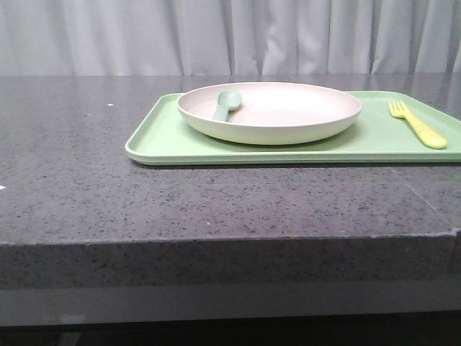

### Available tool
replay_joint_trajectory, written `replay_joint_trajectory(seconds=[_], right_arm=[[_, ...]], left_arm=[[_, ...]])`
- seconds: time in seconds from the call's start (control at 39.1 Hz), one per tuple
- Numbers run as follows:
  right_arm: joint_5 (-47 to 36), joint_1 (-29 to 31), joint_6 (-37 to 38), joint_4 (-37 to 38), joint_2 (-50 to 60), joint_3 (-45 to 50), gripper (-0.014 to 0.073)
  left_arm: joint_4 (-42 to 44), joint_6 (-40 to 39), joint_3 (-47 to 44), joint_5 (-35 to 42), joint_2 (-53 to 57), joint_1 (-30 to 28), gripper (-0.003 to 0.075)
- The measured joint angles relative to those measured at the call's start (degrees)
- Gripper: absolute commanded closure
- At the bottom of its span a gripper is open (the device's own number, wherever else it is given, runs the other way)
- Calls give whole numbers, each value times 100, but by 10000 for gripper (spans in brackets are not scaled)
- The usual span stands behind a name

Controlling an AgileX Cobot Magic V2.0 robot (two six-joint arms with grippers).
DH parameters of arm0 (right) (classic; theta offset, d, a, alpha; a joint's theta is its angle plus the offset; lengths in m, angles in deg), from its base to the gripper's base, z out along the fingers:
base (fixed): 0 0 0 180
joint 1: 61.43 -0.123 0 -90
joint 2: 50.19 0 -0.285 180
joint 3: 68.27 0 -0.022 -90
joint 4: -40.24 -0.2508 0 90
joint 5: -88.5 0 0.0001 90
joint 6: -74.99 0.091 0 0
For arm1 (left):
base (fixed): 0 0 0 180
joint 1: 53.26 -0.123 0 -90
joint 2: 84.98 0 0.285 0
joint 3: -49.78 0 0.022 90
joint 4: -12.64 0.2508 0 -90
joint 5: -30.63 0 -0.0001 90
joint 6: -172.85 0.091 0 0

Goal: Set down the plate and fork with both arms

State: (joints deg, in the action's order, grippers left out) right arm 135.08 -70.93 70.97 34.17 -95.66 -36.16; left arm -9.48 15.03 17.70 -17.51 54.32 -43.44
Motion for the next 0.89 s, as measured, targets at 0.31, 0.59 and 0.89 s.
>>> replay_joint_trajectory(seconds=[0.31, 0.59, 0.89], right_arm=[[-176, 0, 0, 0, 906, 565, 502], [-215, 0, 0, 0, 926, 589, 696], [-215, 0, 0, 0, 926, 589, 696]], left_arm=[[45, 0, 0, 0, 0, 0, 680], [1057, -1108, 0, 0, 0, -90, 738], [1676, -1595, 0, 0, 0, -156, 738]])
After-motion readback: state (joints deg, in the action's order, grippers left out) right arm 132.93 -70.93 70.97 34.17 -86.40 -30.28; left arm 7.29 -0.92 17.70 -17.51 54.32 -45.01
